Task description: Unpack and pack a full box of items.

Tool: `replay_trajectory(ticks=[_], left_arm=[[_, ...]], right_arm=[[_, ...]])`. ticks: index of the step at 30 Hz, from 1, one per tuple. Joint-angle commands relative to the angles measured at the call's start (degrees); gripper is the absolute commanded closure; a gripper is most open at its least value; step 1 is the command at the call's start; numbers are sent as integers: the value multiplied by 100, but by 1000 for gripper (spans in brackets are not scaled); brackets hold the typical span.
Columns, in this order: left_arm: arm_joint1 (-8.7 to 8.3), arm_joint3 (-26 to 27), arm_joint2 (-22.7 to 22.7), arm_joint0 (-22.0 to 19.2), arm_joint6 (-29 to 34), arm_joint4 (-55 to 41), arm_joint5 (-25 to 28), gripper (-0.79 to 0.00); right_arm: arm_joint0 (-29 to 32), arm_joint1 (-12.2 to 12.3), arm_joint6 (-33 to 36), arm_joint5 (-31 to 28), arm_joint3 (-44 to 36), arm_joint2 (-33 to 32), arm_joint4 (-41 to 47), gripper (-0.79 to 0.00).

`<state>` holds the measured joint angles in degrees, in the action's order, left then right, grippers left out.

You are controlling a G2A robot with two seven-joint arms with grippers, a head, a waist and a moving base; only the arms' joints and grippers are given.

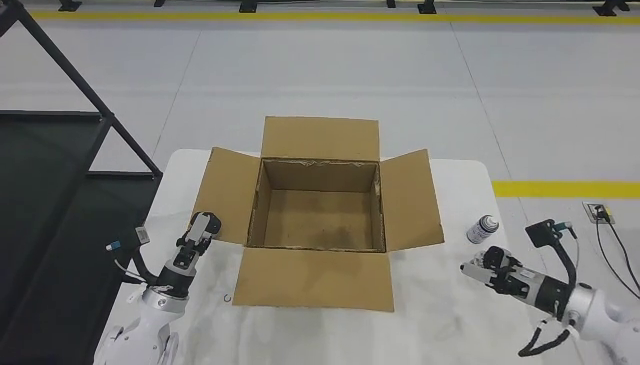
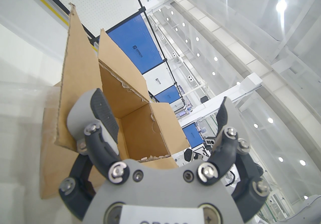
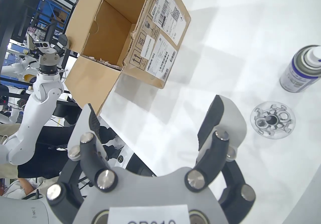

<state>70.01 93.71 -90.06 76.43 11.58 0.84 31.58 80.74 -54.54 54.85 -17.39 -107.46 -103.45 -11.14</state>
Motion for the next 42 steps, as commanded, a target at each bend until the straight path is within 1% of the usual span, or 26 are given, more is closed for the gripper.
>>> replay_trajectory(ticks=[1,3,8,13,14,16,21,26,28,35,36,39,40,41,42], left_arm=[[0,0,0,0,0,0,0,-785],[0,0,0,0,0,0,0,-785],[0,0,0,0,0,0,0,-785],[0,0,0,0,0,0,0,-785],[0,0,0,0,0,0,0,-785],[0,0,0,0,0,0,0,-785],[0,0,0,0,0,0,0,-785],[0,0,0,0,0,0,0,-785],[0,0,0,0,0,0,0,-785],[0,0,0,0,0,0,0,-785],[0,0,0,0,0,0,0,-785],[0,0,0,0,0,0,0,-785],[0,0,0,0,0,0,0,-785],[0,0,0,0,0,0,0,-785],[0,0,0,0,0,0,0,-785]], right_arm=[[2,3,-25,13,-14,-9,-93,-785],[48,21,-99,-32,-245,80,-765,-785],[151,76,-137,-23,-266,48,-2080,-785],[136,115,-220,-192,86,111,-2766,-785],[98,117,-337,-176,186,123,-2875,-785],[43,108,-542,251,387,225,-3357,-785],[-254,88,-608,280,788,710,-3611,-785],[-619,66,-824,446,1227,995,-3836,-785],[-708,59,-889,412,1370,1080,-3849,-785],[-1109,38,-715,529,1753,1405,-4050,-785],[-1159,33,-696,545,1793,1448,-4057,-773],[-1279,22,-651,585,1925,1543,-4049,-576],[-1311,19,-646,589,1962,1570,-4056,-385],[-1336,16,-637,586,1996,1595,-4052,-299],[-1358,14,-623,578,2026,1615,-4046,-249]])
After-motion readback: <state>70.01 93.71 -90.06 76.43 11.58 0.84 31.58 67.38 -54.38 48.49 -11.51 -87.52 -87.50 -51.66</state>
